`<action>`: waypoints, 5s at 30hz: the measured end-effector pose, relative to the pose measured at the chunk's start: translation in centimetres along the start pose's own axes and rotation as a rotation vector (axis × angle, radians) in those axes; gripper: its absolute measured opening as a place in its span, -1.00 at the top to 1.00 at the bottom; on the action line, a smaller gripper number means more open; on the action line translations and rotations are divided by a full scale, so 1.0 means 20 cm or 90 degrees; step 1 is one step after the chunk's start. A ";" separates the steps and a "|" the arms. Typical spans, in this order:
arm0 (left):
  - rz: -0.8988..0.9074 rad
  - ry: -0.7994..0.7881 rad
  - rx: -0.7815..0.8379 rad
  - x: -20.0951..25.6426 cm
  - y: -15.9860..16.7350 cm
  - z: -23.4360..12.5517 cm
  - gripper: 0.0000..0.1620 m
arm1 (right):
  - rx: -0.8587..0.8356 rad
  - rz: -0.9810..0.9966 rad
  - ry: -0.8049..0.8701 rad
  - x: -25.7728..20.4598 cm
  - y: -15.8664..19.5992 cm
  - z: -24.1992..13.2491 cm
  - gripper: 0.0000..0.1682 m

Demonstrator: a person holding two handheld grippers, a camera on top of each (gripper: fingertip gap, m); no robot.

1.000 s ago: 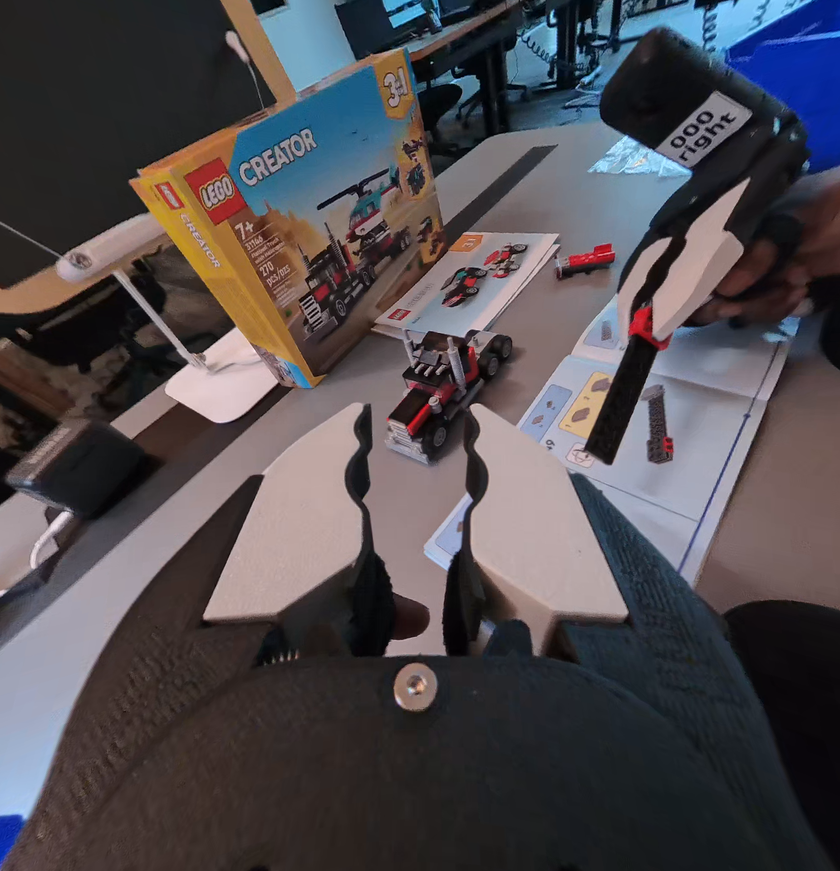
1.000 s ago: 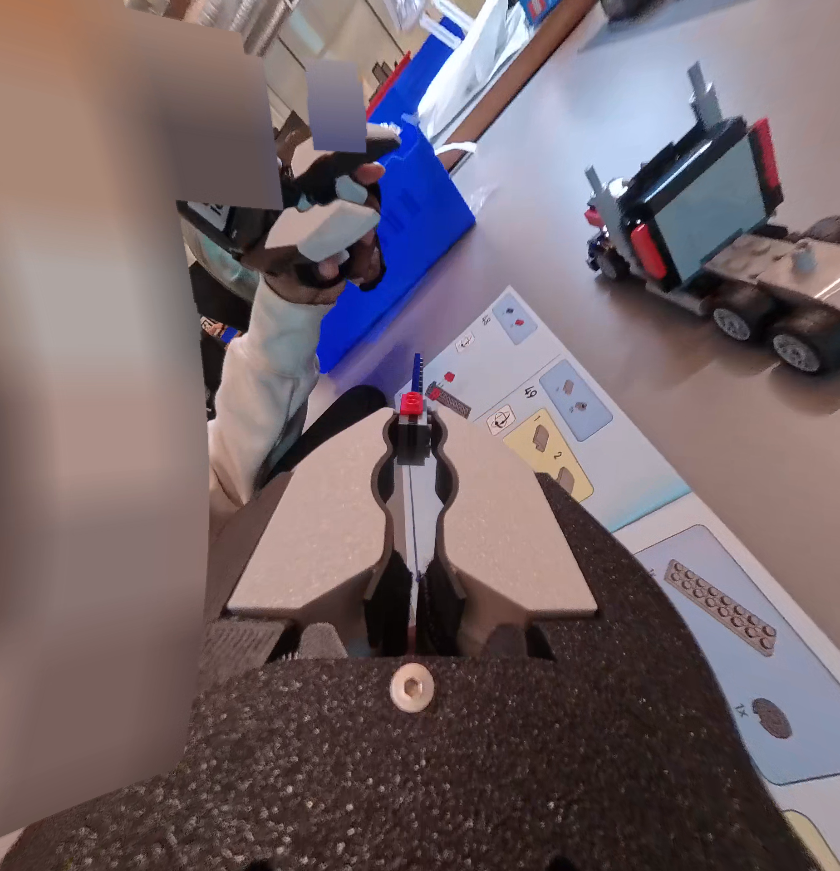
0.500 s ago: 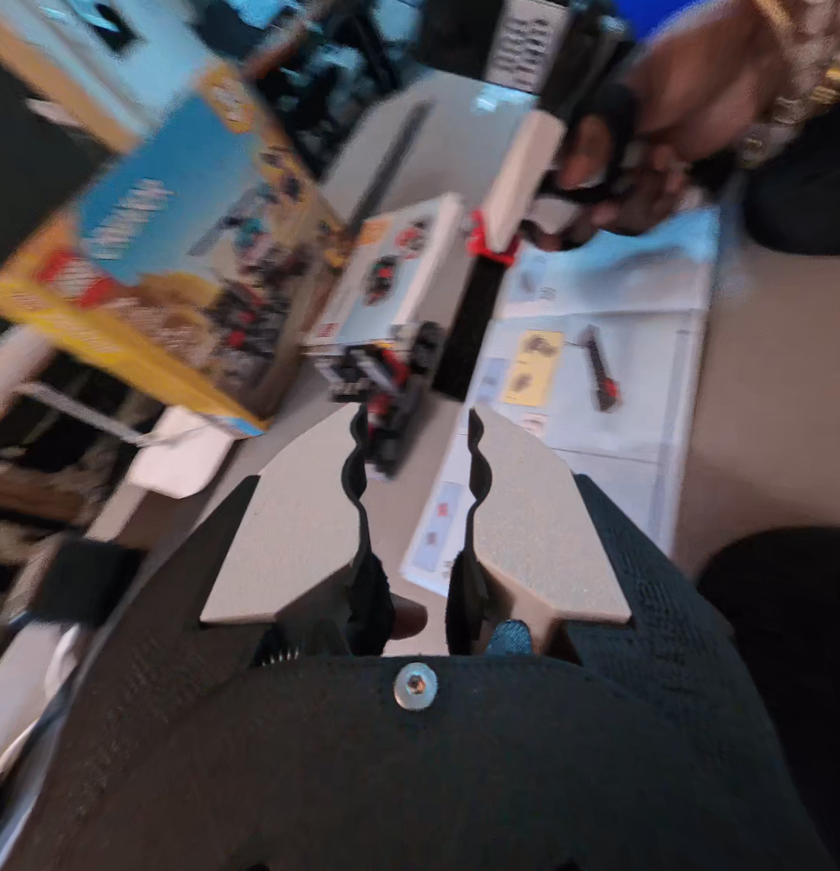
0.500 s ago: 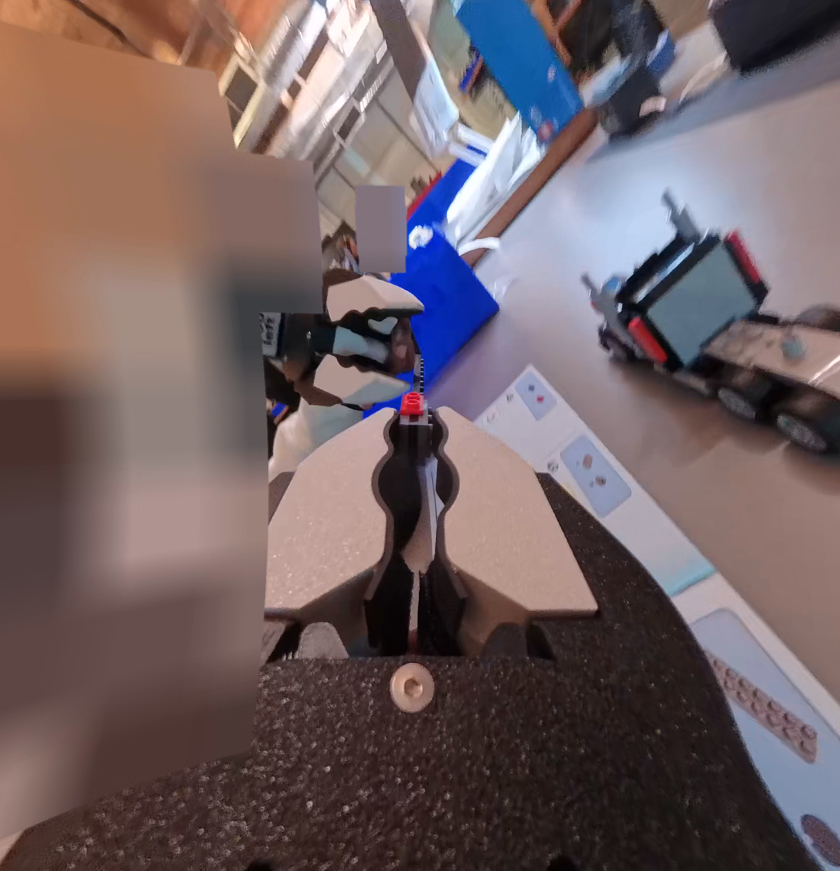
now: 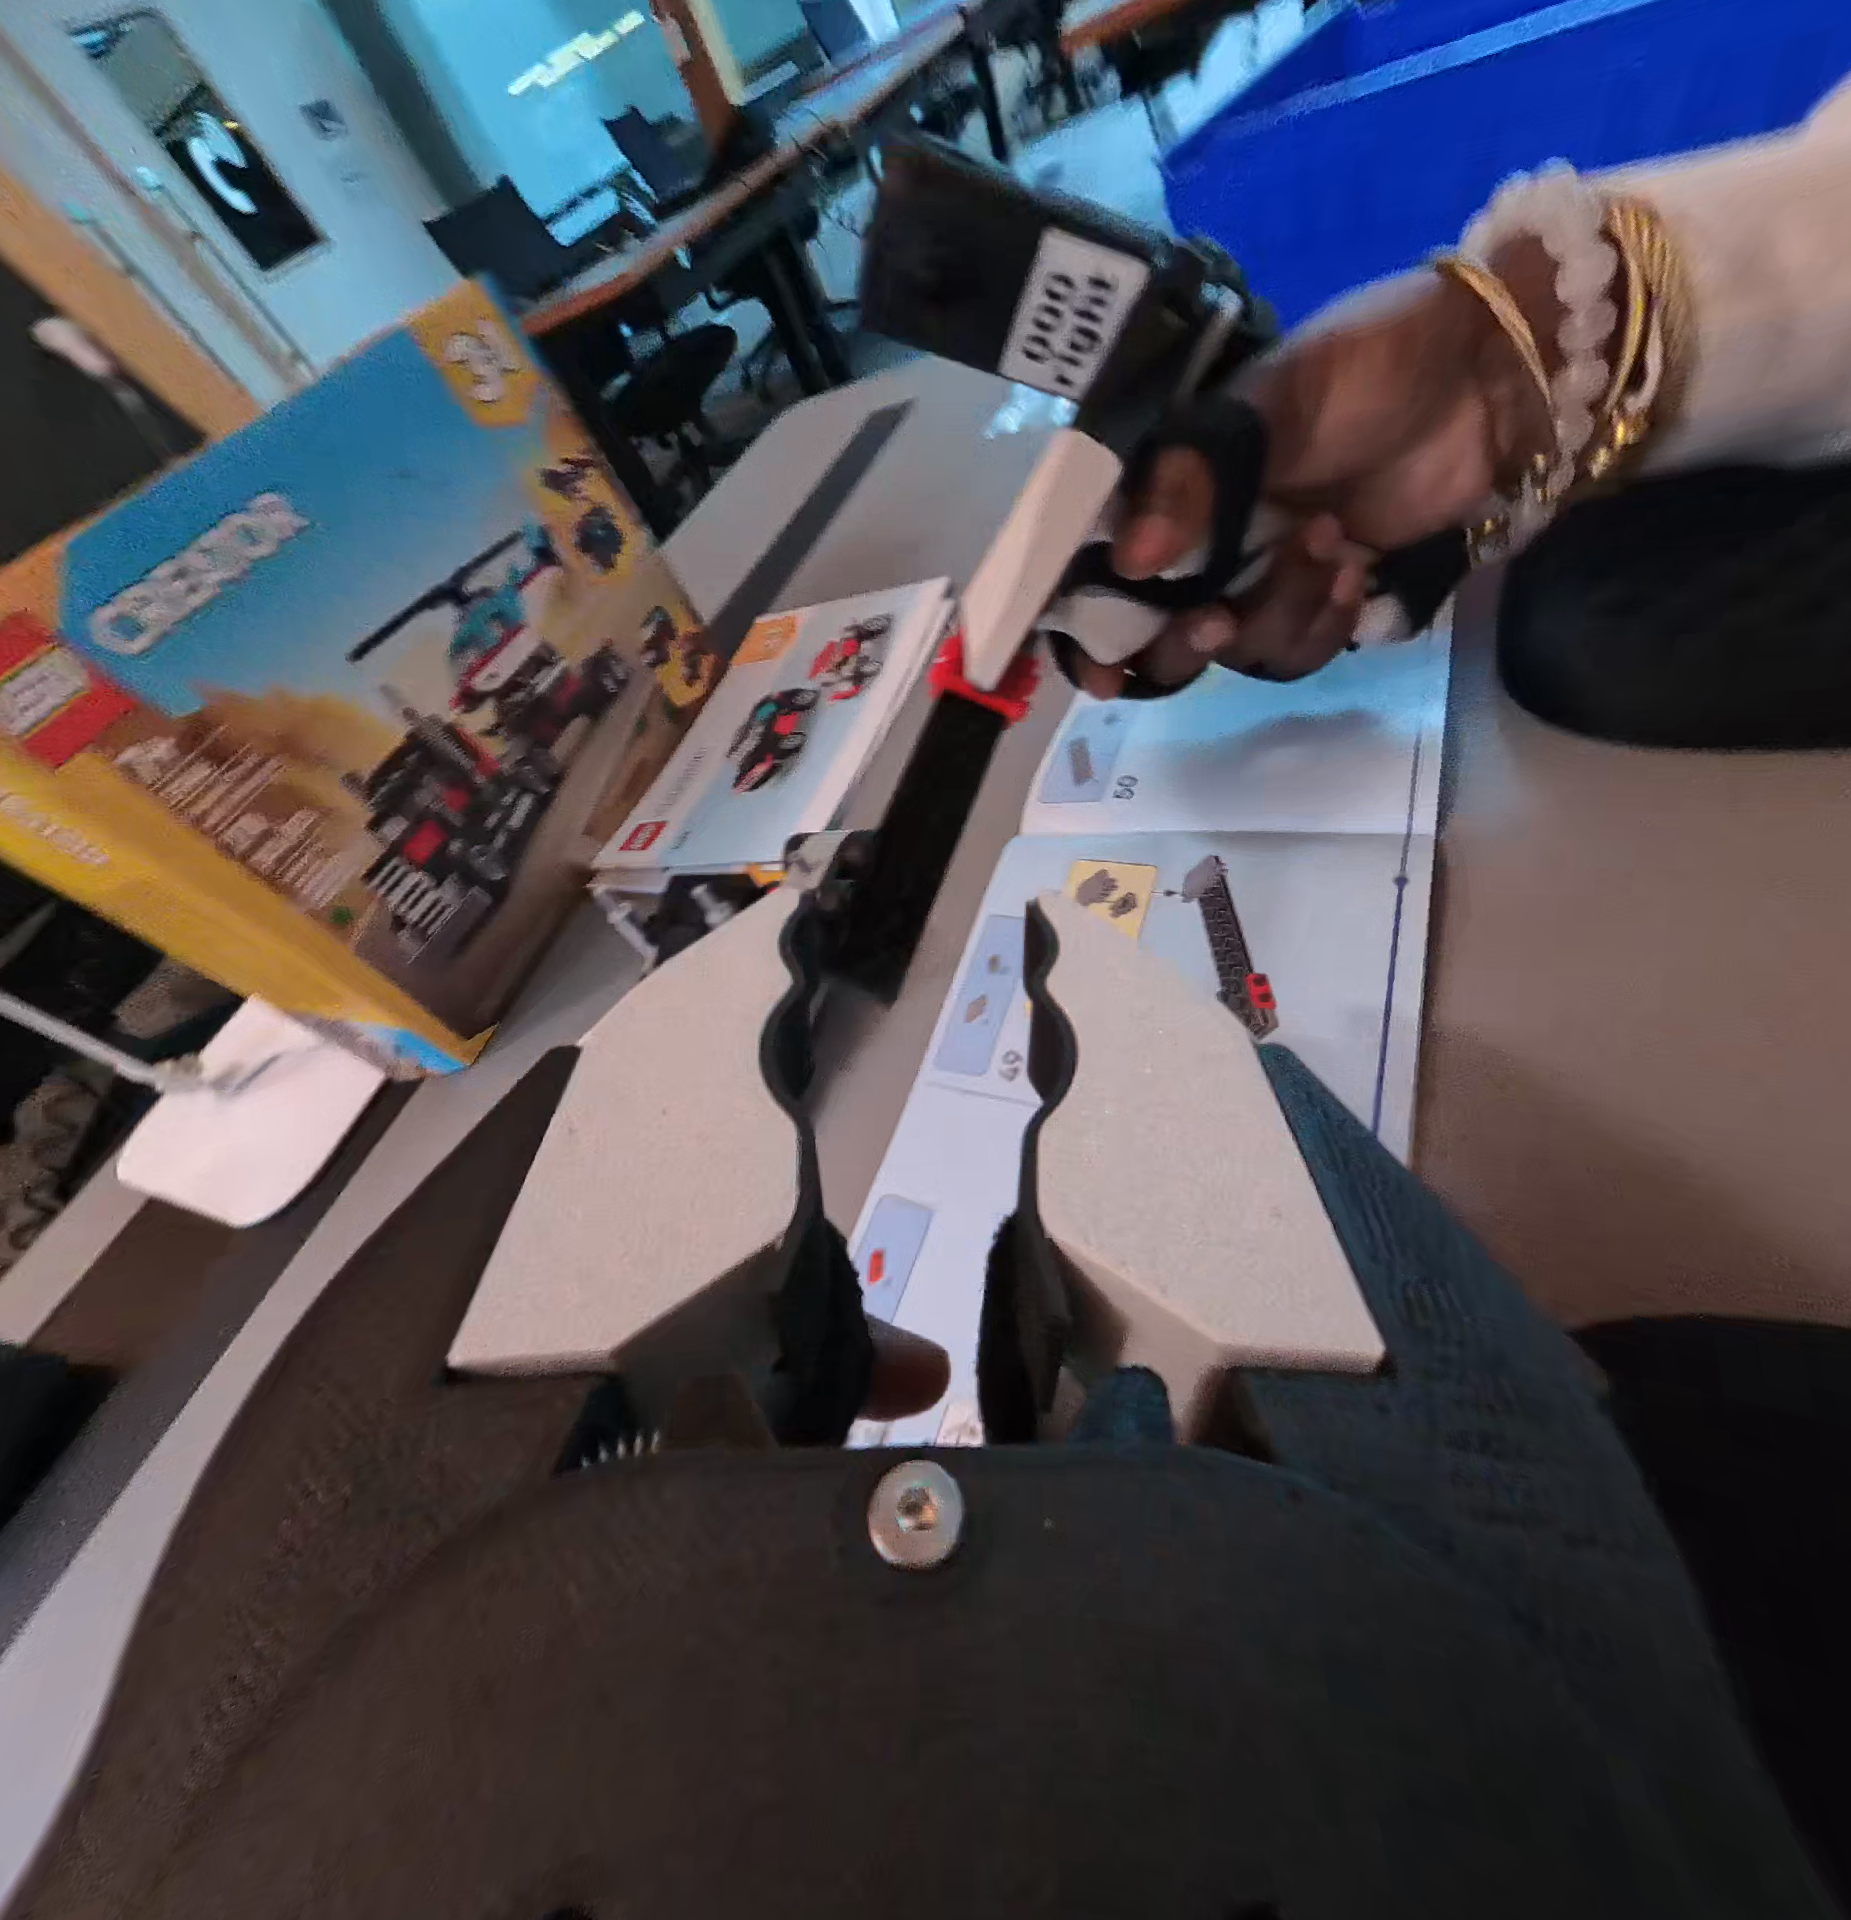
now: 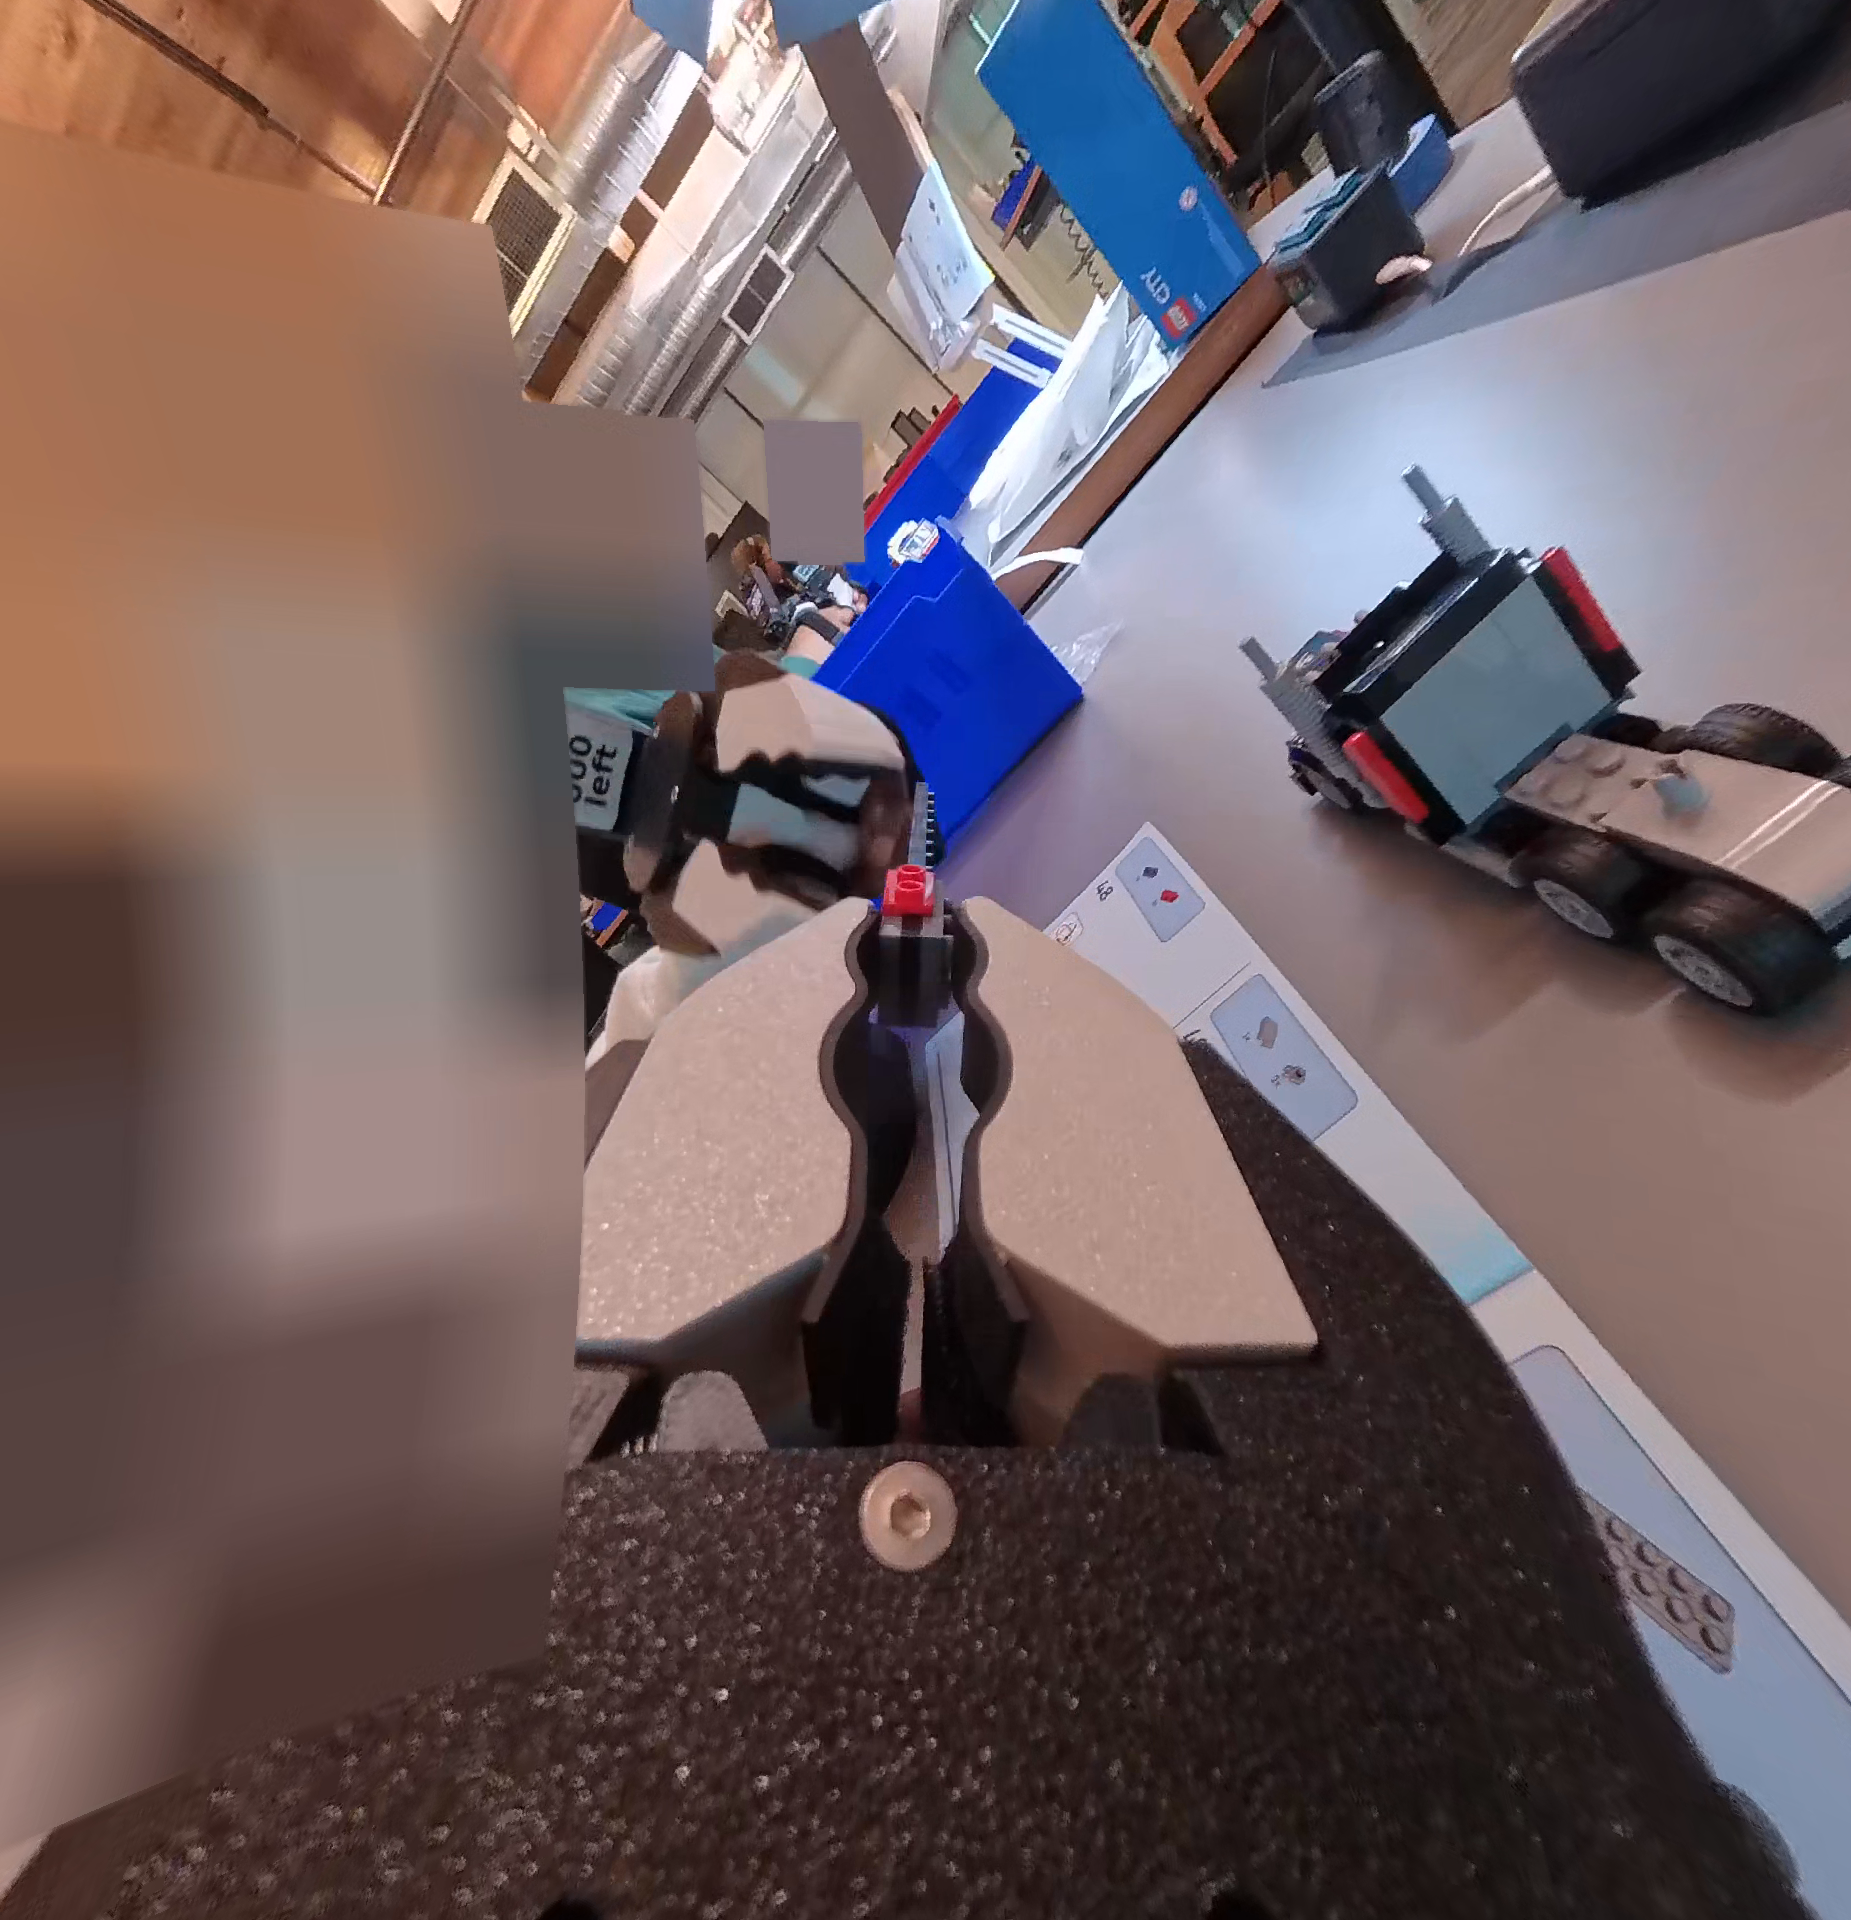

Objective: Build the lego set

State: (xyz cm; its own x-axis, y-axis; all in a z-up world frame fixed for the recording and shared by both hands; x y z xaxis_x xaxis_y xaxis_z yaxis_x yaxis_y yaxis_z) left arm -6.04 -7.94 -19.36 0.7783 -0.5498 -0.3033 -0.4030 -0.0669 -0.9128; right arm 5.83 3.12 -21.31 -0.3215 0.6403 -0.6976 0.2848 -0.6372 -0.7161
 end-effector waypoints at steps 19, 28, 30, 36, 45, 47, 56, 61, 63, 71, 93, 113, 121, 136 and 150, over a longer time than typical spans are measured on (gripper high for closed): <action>0.138 -0.011 -0.096 0.09 0.08 0.14 0.77 | -0.054 -0.036 -0.021 -0.01 0.06 0.05 0.84; 0.116 -0.038 -0.047 0.05 0.06 0.09 0.78 | 0.019 -0.144 -0.027 -0.05 -0.02 -0.03 0.69; 0.125 -0.041 -0.049 0.05 0.06 0.10 0.77 | 0.004 -0.143 -0.026 -0.06 0.00 -0.01 0.67; 0.199 -0.059 -0.049 0.08 0.05 0.11 0.77 | -0.044 -0.223 -0.032 -0.09 0.04 0.04 0.83; 0.018 0.023 0.001 0.02 0.05 0.01 0.46 | -0.190 -1.123 0.222 -0.27 0.11 0.04 0.86; 0.034 0.030 0.008 0.03 0.04 0.01 0.47 | -0.240 -1.208 0.239 -0.26 0.16 0.07 0.86; -0.354 0.041 0.007 -0.01 0.05 0.12 0.64 | -0.185 -1.243 0.373 -0.27 0.10 0.08 0.86; -0.835 0.300 0.264 -0.05 -0.02 0.10 0.71 | -0.120 -1.322 0.406 -0.34 0.09 0.08 0.86; -0.844 0.295 0.269 -0.04 -0.02 0.12 0.71 | -0.130 -1.349 0.403 -0.35 0.10 0.09 0.86; -0.868 0.335 0.290 -0.01 -0.03 0.14 0.88 | -0.169 -1.397 0.370 -0.36 0.15 0.14 0.81; -0.733 0.555 0.143 0.11 -0.03 0.08 0.94 | -0.106 -0.105 -0.144 -0.20 -0.15 0.21 0.89; -0.055 -0.206 0.127 0.03 -0.15 0.14 0.49 | 0.460 0.019 0.045 -0.15 -0.28 -0.07 0.95; -0.019 -0.204 0.096 0.02 -0.12 0.13 0.70 | 0.462 0.081 0.038 -0.12 -0.22 0.00 0.95; -0.125 0.150 -0.081 0.05 0.11 0.02 0.70 | -0.007 -0.413 0.202 -0.12 -0.13 -0.20 0.41; -0.155 0.236 -0.245 0.08 0.33 0.05 0.65 | -0.279 -0.436 0.146 -0.01 0.15 -0.08 0.48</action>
State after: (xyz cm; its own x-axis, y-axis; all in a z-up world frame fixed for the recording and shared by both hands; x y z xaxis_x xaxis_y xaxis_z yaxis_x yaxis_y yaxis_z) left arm -6.96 -8.52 -26.05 0.6778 -0.7306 0.0822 -0.4335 -0.4874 -0.7580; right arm 8.23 1.69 -23.35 -0.3726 0.9261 -0.0590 0.4340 0.1177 -0.8932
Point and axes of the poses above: each gripper's, where its closed fingertips meet, z out along the fingers, y out of its underside, x = y × z across the jaws, the point moved 6 cm from there along -z, back along the fingers, and after that the axes turned 4 degrees about -z, right-handed, at the moved point
